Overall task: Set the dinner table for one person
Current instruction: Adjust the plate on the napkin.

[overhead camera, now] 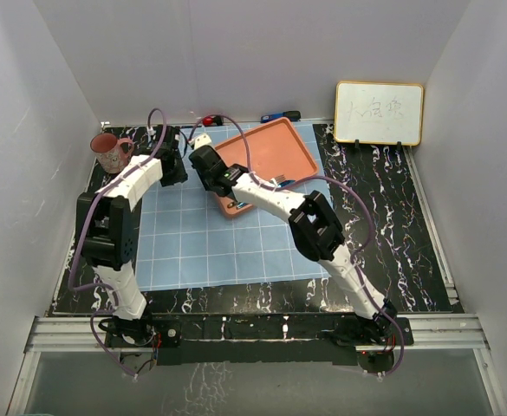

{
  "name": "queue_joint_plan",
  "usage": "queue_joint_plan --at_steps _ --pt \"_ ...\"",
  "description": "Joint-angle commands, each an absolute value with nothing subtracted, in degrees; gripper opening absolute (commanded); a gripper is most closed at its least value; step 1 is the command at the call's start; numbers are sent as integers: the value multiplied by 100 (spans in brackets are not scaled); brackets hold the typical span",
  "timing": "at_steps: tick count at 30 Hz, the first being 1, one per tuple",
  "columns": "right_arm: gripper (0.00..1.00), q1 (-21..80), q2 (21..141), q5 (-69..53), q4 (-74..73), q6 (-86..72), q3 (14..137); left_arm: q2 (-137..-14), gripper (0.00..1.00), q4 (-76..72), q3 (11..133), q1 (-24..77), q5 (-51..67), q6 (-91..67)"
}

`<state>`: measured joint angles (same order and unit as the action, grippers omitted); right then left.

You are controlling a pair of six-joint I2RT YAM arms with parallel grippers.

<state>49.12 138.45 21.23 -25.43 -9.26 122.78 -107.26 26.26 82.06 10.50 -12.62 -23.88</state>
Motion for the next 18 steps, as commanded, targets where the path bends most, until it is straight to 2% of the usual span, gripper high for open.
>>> queue_joint_plan --at_steps 1,7,11,13,18 --pt "0 4579 14181 2271 -1937 -1004 12722 -10113 33 2774 8118 1072 -1385 -2391" --pt "1 4468 14332 2191 -1434 -997 12615 -10070 40 2801 8067 1072 -1501 -2391" --pt "12 4460 14362 2173 -1229 -960 12486 -10096 46 2791 8062 1072 -1455 -2391" --pt "33 4463 14347 2179 -1148 -955 12436 -10107 47 2773 8055 1064 -1427 -2398" --pt "57 4463 14271 2226 -961 -872 12412 -10061 51 2773 8049 1072 -1392 -2403"
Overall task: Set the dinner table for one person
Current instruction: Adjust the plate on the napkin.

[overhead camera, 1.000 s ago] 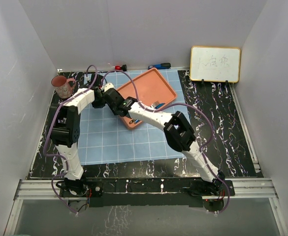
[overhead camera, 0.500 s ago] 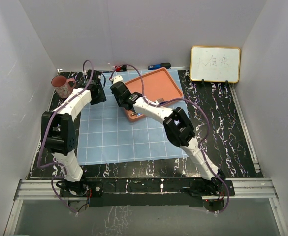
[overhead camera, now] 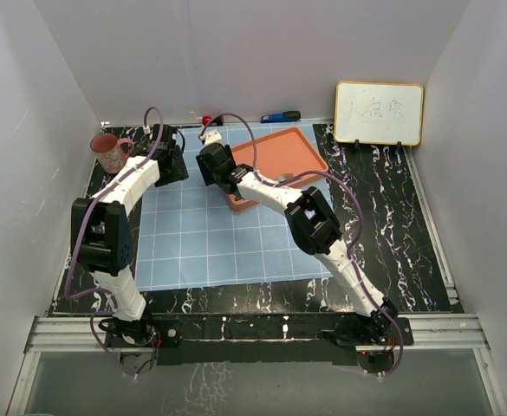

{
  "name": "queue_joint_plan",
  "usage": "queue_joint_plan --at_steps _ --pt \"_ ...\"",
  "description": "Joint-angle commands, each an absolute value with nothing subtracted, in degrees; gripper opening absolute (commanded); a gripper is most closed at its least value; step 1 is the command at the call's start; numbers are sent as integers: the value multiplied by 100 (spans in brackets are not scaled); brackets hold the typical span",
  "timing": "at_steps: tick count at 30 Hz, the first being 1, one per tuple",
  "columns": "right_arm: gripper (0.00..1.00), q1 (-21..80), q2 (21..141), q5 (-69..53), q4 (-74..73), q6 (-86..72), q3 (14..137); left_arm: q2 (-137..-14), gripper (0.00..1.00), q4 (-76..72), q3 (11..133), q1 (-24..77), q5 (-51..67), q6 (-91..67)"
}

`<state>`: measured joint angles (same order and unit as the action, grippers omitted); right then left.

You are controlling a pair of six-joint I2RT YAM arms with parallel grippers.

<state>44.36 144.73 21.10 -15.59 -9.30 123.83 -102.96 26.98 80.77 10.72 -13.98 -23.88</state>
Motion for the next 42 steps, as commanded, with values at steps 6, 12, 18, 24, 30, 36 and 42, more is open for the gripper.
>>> queue_joint_plan --at_steps 6,12,18,24,30,36,42 --pt "65 4459 14050 2414 -926 -610 12698 -9853 53 2427 7840 1067 -1165 -2646" --pt "69 4150 13341 2926 -1202 -378 12576 -9775 51 1120 7179 1273 -243 -3725" --pt "68 3170 12952 2286 -2376 -1047 12492 -10221 52 903 7551 2050 -950 -4266" --pt "68 2647 12884 2006 -2838 -916 12239 -10769 52 739 7801 2513 -1251 -4806" --pt "67 2350 12762 1539 -2837 -947 11829 -11145 52 1095 8094 2750 -1834 -4791" --pt "67 2275 12633 1274 -2688 -847 11479 -11355 52 1405 8302 2751 -2493 -4714" --pt "66 2210 12542 1253 -2612 -741 11237 -11739 50 1696 8807 2751 -2914 -4649"
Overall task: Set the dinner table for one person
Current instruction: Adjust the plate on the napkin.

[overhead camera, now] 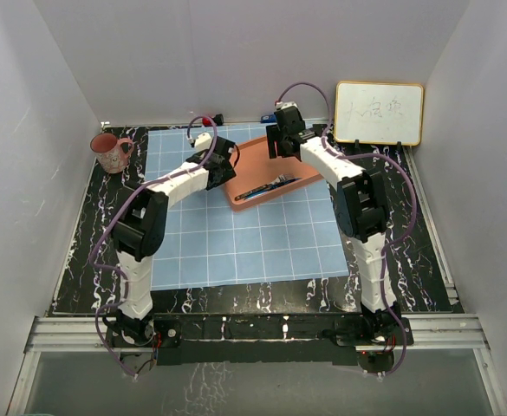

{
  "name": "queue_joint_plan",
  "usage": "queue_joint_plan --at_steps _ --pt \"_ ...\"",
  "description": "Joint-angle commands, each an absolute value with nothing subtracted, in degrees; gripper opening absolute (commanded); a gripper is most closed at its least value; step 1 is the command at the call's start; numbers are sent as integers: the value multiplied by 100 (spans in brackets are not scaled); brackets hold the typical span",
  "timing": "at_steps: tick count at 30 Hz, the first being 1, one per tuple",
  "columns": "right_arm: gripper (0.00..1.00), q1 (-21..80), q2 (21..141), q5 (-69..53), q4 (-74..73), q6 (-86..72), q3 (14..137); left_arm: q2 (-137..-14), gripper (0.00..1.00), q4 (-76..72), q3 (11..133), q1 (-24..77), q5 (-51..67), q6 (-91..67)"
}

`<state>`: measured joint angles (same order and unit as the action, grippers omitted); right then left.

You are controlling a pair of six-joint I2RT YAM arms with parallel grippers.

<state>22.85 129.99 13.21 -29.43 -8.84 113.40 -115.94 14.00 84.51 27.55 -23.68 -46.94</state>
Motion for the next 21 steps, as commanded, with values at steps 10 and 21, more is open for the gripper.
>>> queue_joint_plan --at_steps 10,21 --pt "66 2052 12306 1285 -2470 -693 10843 -12032 31 1515 8955 2751 -2750 -4728" --pt "67 1838 12385 1465 -2441 -571 10870 -12023 0 1554 8914 2751 -2728 -4578"
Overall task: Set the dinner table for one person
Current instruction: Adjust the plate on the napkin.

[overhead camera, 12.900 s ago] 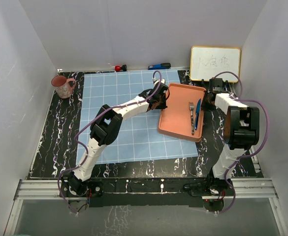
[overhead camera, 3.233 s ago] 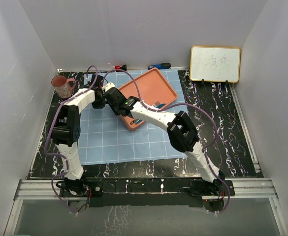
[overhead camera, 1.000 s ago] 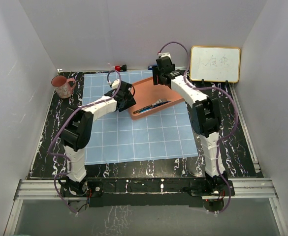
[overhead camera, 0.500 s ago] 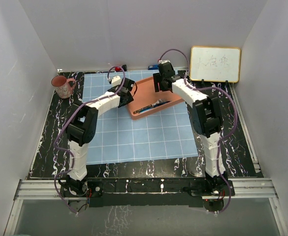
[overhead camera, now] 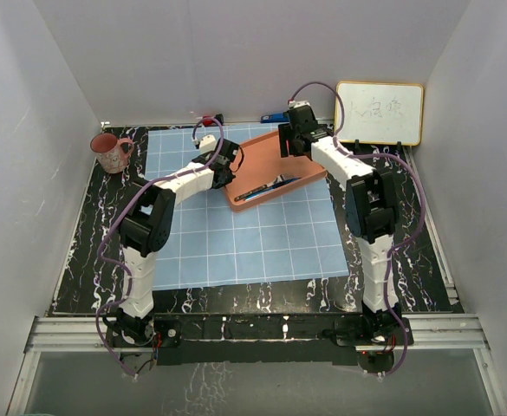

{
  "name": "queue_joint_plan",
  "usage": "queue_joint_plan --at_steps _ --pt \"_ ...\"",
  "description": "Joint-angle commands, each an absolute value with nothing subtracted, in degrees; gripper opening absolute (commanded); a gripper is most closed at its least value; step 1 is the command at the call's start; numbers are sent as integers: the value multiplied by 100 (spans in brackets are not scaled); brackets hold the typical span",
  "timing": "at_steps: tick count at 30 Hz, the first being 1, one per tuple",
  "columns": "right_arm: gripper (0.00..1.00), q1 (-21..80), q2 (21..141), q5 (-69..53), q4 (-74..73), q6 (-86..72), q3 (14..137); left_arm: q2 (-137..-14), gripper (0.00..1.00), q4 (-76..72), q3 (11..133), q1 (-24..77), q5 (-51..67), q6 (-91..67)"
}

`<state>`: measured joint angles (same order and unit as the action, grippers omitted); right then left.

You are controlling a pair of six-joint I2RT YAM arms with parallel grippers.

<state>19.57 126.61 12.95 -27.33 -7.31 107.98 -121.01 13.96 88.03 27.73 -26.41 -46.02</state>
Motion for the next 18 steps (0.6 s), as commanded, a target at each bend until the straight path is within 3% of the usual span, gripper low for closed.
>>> queue_joint_plan --at_steps 1,18 --pt "67 1803 12412 1470 -2435 -537 10878 -12004 0 1548 8908 2751 -2733 -4553" --pt "64 1306 13347 1617 -2090 45 11280 -11769 0 1551 8771 2751 -2552 -4321"
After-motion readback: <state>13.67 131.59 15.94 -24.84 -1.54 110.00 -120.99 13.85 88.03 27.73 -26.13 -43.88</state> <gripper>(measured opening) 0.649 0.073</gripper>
